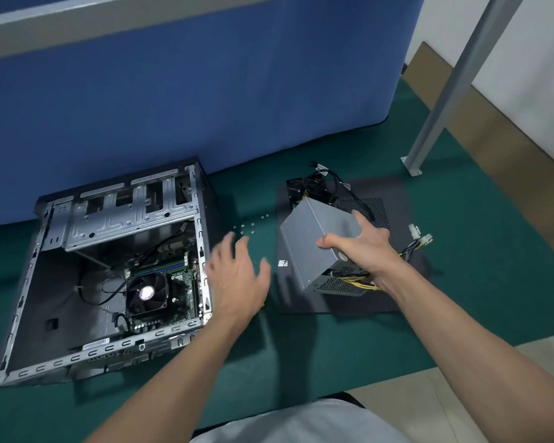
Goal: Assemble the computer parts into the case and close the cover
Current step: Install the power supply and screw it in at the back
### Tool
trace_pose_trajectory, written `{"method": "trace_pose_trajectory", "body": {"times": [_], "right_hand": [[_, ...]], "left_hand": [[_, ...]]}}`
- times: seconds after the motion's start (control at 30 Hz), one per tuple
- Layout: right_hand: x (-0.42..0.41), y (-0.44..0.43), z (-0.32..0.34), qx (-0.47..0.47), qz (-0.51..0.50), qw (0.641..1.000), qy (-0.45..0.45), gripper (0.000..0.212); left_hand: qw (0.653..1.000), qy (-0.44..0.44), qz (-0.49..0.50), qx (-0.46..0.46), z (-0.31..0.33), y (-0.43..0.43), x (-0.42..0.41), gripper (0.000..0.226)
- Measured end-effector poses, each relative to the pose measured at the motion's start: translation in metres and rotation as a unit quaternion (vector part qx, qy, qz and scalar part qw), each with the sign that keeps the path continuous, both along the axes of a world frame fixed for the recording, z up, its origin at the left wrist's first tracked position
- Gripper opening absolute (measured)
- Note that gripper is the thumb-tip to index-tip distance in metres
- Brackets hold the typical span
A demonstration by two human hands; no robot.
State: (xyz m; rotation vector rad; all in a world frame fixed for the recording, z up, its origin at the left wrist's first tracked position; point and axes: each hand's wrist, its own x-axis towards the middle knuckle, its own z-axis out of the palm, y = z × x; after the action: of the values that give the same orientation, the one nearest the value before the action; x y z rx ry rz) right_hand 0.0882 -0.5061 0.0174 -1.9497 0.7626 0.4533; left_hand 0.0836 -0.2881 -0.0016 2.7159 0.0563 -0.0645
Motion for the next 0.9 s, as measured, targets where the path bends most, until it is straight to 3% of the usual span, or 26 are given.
{"method": "trace_pose_trajectory", "body": {"times": [0.03,0.1,0.17,0.2,0.33,0.47,0.53,0.6,0.7,0.73,0.8,0.9], "right_hand": [[-0.003,0.004,0.007,-0.001,0.008,1.0,-0.015,0.12],[-0.009,0.011,0.022,-0.019,0.039,0.998,-0.04,0.117],[-0.016,0.019,0.037,-0.054,0.08,0.994,-0.057,0.116],[-0.019,0.023,0.045,-0.076,0.104,0.989,-0.066,0.116],[-0.025,0.045,0.069,-0.115,0.181,0.968,-0.131,0.119],[-0.025,0.066,0.084,-0.093,0.259,0.943,-0.185,0.112],[-0.026,0.076,0.091,-0.087,0.282,0.928,-0.228,0.1],[-0.029,0.089,0.095,-0.115,0.245,0.914,-0.302,0.081],[-0.035,0.109,0.093,-0.169,0.098,0.899,-0.392,0.05],[-0.037,0.116,0.093,-0.164,0.054,0.902,-0.396,0.043],[-0.037,0.125,0.092,-0.132,0.02,0.915,-0.382,0.03],[-0.026,0.138,0.098,-0.041,0.065,0.937,-0.342,0.012]], "left_hand": [[0.992,0.055,0.03,-0.108,0.011,-0.009,0.004,0.063],[0.911,0.198,0.113,-0.344,0.035,-0.027,0.013,0.078],[0.813,0.28,0.17,-0.481,0.055,-0.037,0.018,0.09],[0.787,0.297,0.178,-0.511,0.064,-0.036,0.02,0.091],[0.75,0.273,0.22,-0.56,0.082,-0.014,0.017,0.076],[0.758,0.144,0.295,-0.564,0.09,0.009,0.006,0.092],[0.746,0.097,0.336,-0.567,0.096,0.02,0.0,0.095],[0.7,0.077,0.382,-0.598,0.104,0.033,-0.005,0.089],[0.605,0.06,0.425,-0.671,0.114,0.053,-0.009,0.068],[0.594,0.044,0.431,-0.678,0.117,0.058,-0.011,0.064],[0.603,-0.005,0.45,-0.658,0.121,0.065,-0.015,0.069],[0.637,-0.086,0.491,-0.589,0.126,0.072,-0.02,0.086]]}}
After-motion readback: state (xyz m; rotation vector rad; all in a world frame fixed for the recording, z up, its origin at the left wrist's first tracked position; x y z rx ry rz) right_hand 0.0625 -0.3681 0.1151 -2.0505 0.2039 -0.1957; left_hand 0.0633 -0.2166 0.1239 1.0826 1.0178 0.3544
